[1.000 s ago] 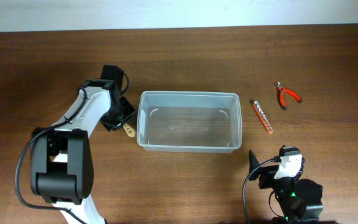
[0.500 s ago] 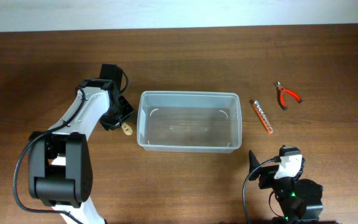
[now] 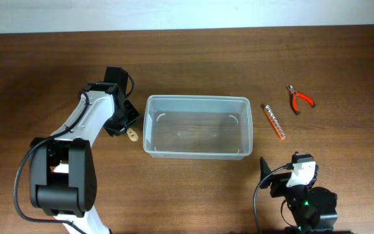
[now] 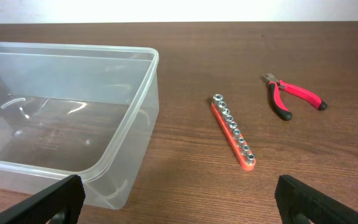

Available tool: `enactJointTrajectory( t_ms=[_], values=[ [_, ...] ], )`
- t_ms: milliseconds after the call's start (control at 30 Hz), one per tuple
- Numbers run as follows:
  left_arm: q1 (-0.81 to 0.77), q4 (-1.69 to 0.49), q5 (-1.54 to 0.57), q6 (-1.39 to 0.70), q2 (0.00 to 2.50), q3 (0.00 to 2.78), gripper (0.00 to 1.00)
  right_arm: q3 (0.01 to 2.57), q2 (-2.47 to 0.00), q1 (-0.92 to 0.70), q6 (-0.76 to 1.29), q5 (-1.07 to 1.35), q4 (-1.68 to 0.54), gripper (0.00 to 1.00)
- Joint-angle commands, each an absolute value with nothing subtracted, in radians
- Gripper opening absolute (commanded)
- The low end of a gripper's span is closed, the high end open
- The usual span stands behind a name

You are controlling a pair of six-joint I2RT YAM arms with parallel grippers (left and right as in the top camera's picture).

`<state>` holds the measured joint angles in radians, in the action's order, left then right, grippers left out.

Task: Pack container
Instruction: 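Lift the scraper off the table with the left gripper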

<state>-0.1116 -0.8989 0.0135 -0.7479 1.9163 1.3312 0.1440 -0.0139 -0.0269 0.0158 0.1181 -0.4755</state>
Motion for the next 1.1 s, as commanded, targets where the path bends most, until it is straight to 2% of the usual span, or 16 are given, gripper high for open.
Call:
enactJointTrajectory(
  t_ms=[0,1067],
  values=[
    [-0.109,-0.903,0.051,-0.728,1.853,1.323,0.02,0.138,-0.006,-0.032,0.017,0.12,-0.475,0.99],
    [-0.109,-0.903,0.069,-0.702,1.777,1.324,0.02,0.138,-0.006,-0.032,0.016,0.12,-0.475,0.99]
  ],
)
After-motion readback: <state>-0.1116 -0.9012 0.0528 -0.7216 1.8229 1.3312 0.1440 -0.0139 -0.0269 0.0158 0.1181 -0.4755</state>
